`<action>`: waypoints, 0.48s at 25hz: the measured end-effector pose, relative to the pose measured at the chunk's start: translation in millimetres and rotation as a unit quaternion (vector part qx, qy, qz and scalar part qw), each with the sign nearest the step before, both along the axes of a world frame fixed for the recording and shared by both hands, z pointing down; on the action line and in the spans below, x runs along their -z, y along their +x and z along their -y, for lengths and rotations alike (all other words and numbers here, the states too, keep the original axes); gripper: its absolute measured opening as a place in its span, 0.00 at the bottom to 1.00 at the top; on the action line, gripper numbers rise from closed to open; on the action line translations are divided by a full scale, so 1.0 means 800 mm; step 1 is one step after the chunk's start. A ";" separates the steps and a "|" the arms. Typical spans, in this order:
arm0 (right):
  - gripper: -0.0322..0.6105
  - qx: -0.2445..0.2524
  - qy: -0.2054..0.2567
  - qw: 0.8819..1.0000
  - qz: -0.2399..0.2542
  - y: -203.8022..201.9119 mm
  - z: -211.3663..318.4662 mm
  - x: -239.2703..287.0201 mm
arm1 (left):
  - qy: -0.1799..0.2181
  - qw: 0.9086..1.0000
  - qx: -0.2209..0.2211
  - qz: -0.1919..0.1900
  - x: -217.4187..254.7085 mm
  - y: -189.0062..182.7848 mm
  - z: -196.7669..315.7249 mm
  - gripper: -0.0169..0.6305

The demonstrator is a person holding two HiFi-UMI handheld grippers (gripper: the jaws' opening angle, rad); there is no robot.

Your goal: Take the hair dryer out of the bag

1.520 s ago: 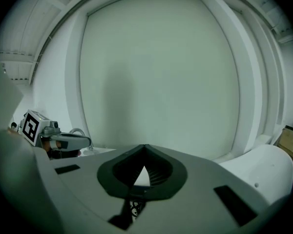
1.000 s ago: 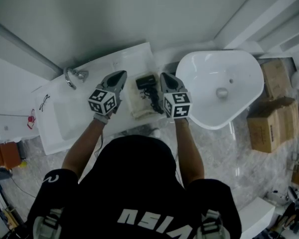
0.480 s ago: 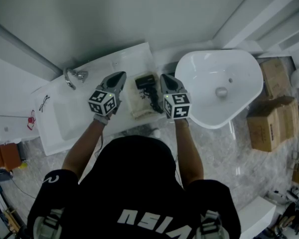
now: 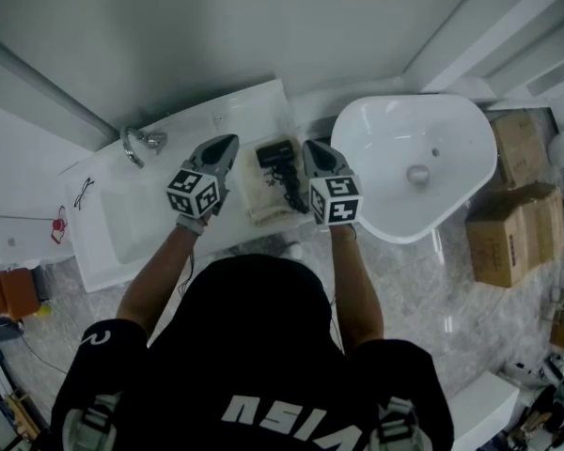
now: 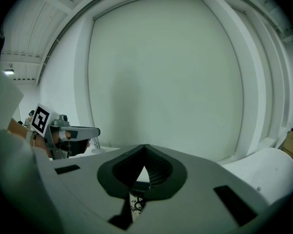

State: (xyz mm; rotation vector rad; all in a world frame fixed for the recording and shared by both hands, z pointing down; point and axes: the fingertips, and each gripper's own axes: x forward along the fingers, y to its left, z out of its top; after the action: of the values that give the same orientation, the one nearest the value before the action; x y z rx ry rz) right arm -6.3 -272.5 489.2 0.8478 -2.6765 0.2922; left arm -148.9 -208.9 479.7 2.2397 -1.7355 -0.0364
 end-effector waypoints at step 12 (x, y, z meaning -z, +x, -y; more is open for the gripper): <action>0.04 0.003 -0.002 1.000 -0.004 -0.001 -0.003 -0.004 | 0.002 1.000 0.001 -0.001 -0.002 -0.003 0.000 0.02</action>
State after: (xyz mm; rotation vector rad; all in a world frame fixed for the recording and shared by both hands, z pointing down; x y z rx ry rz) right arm -7.1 -269.8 492.5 0.8388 -2.6693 0.2933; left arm -151.0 -208.8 481.0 2.2400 -1.7370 -0.0427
